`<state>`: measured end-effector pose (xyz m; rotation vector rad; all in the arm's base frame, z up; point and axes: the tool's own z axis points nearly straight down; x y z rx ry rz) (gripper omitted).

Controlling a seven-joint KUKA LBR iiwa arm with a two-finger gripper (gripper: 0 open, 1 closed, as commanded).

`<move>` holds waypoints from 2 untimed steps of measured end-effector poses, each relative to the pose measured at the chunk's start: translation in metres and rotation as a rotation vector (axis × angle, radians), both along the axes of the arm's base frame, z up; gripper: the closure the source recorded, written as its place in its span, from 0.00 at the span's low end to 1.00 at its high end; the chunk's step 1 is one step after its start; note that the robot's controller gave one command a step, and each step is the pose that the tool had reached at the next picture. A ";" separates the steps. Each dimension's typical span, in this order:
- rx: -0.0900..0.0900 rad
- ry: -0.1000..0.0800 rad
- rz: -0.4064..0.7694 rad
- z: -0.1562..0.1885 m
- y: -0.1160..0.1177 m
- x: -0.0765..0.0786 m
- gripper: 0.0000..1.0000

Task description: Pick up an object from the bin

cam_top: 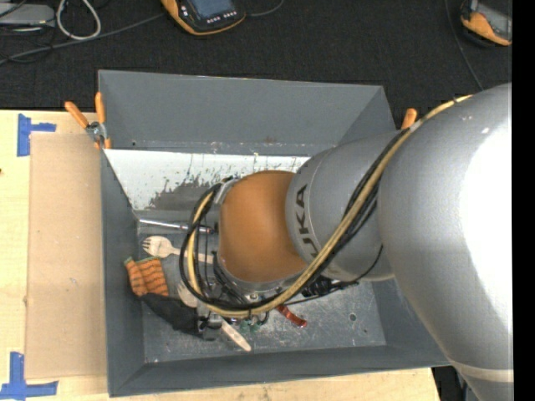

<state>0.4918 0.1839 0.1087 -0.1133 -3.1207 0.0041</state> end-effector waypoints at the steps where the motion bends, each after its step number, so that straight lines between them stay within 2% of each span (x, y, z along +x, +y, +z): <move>1: 0.001 -0.001 -0.027 -0.015 0.011 0.013 1.00; 2: 0.000 0.000 0.005 0.027 0.014 0.004 1.00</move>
Offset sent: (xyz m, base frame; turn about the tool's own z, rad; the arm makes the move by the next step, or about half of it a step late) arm 0.0023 0.0161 0.0366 -0.0135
